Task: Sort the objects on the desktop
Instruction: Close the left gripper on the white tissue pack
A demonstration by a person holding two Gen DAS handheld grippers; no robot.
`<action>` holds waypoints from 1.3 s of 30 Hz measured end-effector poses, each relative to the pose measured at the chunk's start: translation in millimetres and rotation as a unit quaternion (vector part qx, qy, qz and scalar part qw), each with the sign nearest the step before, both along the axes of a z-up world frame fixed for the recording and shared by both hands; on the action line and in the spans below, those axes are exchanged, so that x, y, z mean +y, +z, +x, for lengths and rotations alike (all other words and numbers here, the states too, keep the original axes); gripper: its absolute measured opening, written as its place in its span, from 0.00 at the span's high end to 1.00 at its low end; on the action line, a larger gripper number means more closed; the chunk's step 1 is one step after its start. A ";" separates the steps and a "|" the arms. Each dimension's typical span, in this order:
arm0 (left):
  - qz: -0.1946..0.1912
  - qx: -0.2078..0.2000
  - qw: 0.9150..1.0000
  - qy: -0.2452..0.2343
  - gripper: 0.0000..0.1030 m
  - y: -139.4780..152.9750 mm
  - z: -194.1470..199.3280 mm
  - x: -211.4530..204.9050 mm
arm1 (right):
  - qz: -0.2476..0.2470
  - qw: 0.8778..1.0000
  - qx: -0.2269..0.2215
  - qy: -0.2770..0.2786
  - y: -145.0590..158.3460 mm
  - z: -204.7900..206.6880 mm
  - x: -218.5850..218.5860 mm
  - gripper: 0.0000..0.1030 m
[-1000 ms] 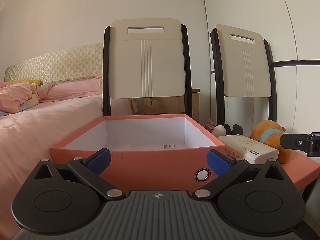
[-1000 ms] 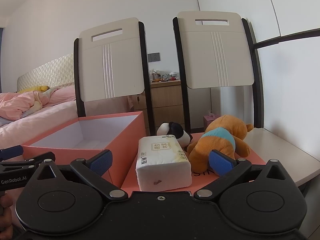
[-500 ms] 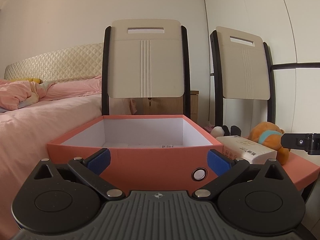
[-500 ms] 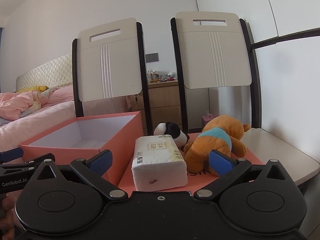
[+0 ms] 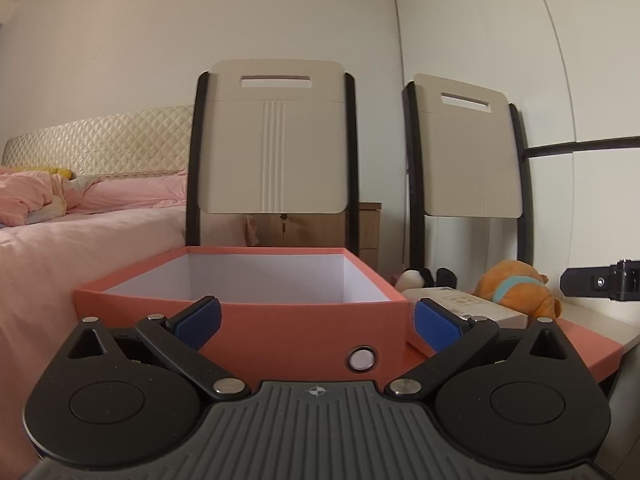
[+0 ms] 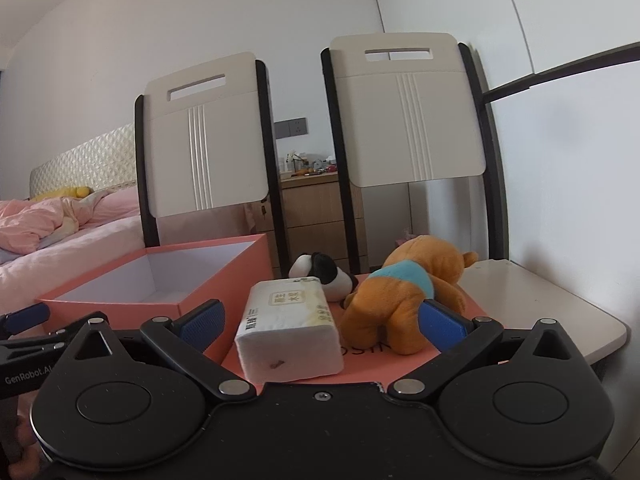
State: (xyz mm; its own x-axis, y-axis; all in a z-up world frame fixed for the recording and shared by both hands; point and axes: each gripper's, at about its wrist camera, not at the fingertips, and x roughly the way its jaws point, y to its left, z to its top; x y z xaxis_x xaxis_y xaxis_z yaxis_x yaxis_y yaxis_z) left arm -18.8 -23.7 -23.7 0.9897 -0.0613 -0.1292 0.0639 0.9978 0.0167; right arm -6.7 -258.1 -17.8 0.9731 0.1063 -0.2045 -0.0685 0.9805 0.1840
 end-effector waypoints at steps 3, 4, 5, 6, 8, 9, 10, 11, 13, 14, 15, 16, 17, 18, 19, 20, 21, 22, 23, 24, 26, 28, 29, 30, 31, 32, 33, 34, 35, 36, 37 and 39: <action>0.005 0.010 1.000 -0.019 0.00 -0.8 -1.5 -12.3 | -0.001 1.000 -0.003 -0.008 -2.3 -5.1 -9.7 0.00; 0.009 0.013 1.000 -0.025 0.00 -1.3 -2.1 -17.1 | -0.001 1.000 -0.003 -0.011 -3.1 -6.8 -13.3 0.00; 0.015 0.014 0.999 -0.029 0.00 -1.9 -2.8 -22.5 | -0.001 1.000 -0.003 -0.015 -4.0 -8.6 -17.0 0.00; 0.020 0.015 0.999 -0.034 0.00 -2.9 -3.4 -27.9 | 0.000 1.000 -0.003 -0.020 -4.6 -10.6 -21.3 0.00; 0.031 0.018 0.998 -0.047 0.00 -5.6 -4.3 -39.2 | 0.002 1.000 -0.003 -0.029 -6.0 -14.3 -29.6 0.00; 0.038 0.021 0.998 -0.055 0.00 -6.9 -4.1 -45.6 | 0.002 0.999 -0.002 -0.034 -7.0 -15.9 -33.7 0.00; 0.044 0.023 0.997 -0.062 0.00 -8.3 -3.8 -52.0 | -0.001 0.999 0.001 -0.038 -8.9 -17.2 -37.7 0.00; 0.048 0.025 0.996 -0.067 0.00 -10.0 -3.1 -58.6 | -0.004 0.999 0.004 -0.042 -10.9 -18.5 -41.7 0.00; 0.053 0.031 0.995 -0.075 0.00 -13.6 -0.5 -71.9 | -0.007 0.999 0.011 -0.051 -15.3 -21.0 -50.1 0.00; 0.054 0.034 0.995 -0.080 0.00 -14.7 1.6 -78.2 | -0.007 0.998 0.014 -0.054 -17.4 -22.0 -54.2 0.00; 0.055 0.037 0.994 -0.084 0.00 -15.9 4.5 -84.2 | -0.007 0.998 0.018 -0.058 -19.8 -23.1 -58.9 0.00; 0.057 0.039 0.994 -0.087 0.00 -16.8 8.1 -89.9 | -0.006 0.998 0.021 -0.062 -22.1 -24.2 -63.5 0.00; 0.057 0.042 0.993 -0.090 0.00 -17.6 12.1 -95.4 | -0.005 0.997 0.024 -0.066 -24.4 -25.2 -68.0 0.00; 0.055 0.047 0.993 -0.091 0.00 -18.1 16.8 -100.7 | -0.004 0.997 0.028 -0.070 -26.6 -26.2 -72.5 0.00; 0.052 0.051 0.993 -0.093 0.00 -18.7 21.5 -106.0 | -0.003 0.997 0.031 -0.073 -28.5 -26.8 -76.2 0.00; 0.050 0.054 0.993 -0.093 0.00 -19.1 26.7 -111.3 | -0.002 0.997 0.035 -0.075 -30.3 -26.6 -78.7 0.00; 0.048 0.056 0.993 -0.092 0.00 -19.3 32.4 -116.7 | -0.002 0.996 0.039 -0.077 -32.2 -26.4 -81.3 0.00; 0.047 0.060 0.993 -0.089 0.00 -19.8 38.6 -121.9 | -0.001 0.996 0.044 -0.078 -34.0 -26.0 -83.7 0.00; 0.047 0.066 0.993 -0.082 0.00 -20.7 45.2 -126.9 | -0.001 0.996 0.051 -0.077 -36.1 -24.6 -85.3 0.00; 0.046 0.072 0.993 -0.075 0.00 -21.6 52.4 -131.6 | -0.002 0.995 0.059 -0.075 -38.1 -23.4 -86.1 0.00; 0.040 0.084 0.994 -0.066 0.00 -23.3 67.0 -139.0 | -0.004 0.995 0.068 -0.070 -41.0 -22.0 -86.5 0.00; 0.039 0.094 0.993 -0.055 0.00 -24.8 78.6 -145.1 | -0.006 0.995 0.072 -0.063 -42.7 -21.7 -86.8 0.00; 0.041 0.097 0.993 -0.050 0.00 -25.8 82.7 -147.8 | -0.006 0.995 0.073 -0.061 -43.2 -22.0 -87.2 0.00; 0.043 0.100 0.993 -0.047 0.00 -27.0 86.2 -150.4 | -0.006 0.996 0.074 -0.058 -43.3 -22.3 -87.8 0.00; 0.045 0.103 0.993 -0.044 0.00 -28.1 89.7 -153.1 | -0.005 0.996 0.075 -0.056 -43.6 -22.9 -88.6 0.00; 0.048 0.106 0.992 -0.040 0.00 -29.5 93.5 -155.9 | -0.003 0.996 0.076 -0.055 -44.3 -23.1 -89.8 0.00; 0.051 0.111 0.992 -0.035 0.00 -31.2 97.4 -158.9 | -0.002 0.996 0.077 -0.054 -44.9 -23.4 -91.0 0.00; 0.052 0.117 0.991 -0.028 0.00 -32.7 101.1 -161.3 | -0.002 0.995 0.080 -0.053 -45.6 -23.1 -91.6 0.00; 0.052 0.120 0.991 -0.022 0.00 -33.7 103.8 -163.3 | -0.001 0.995 0.082 -0.051 -46.3 -22.9 -92.3 0.00; 0.052 0.122 0.991 -0.016 0.00 -34.3 106.0 -164.8 | -0.001 0.995 0.085 -0.050 -47.0 -22.7 -92.9 0.00; 0.052 0.125 0.991 -0.012 0.00 -34.5 108.5 -165.7 | -0.001 0.995 0.087 -0.049 -47.6 -22.3 -93.2 0.00; 0.052 0.133 0.990 -0.005 0.00 -34.8 113.4 -167.3 | -0.003 0.995 0.093 -0.045 -48.8 -21.7 -93.1 0.00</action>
